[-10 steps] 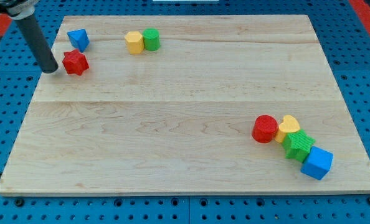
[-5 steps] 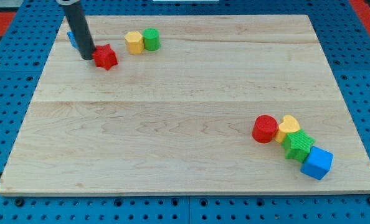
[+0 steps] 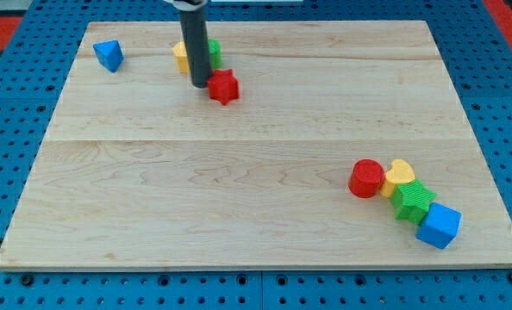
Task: Push the red star into the red circle
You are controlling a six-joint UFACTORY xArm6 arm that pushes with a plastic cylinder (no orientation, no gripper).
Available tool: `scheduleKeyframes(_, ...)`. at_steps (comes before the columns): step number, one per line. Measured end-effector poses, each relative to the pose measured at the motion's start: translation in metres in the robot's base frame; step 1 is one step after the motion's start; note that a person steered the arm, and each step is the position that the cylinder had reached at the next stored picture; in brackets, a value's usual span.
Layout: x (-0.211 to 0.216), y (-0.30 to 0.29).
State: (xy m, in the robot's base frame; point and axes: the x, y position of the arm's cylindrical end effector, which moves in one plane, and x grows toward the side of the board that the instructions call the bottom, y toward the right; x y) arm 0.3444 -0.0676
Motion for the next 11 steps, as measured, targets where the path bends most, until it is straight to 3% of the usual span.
scheduleKeyframes(2,-0.006,0.061)
scheduleKeyframes(4,0.029,0.127)
scheduleKeyframes(5,0.018,0.159)
scheduleKeyframes(7,0.072,0.183)
scheduleKeyframes(9,0.073,0.22)
scheduleKeyframes(11,0.09,0.218)
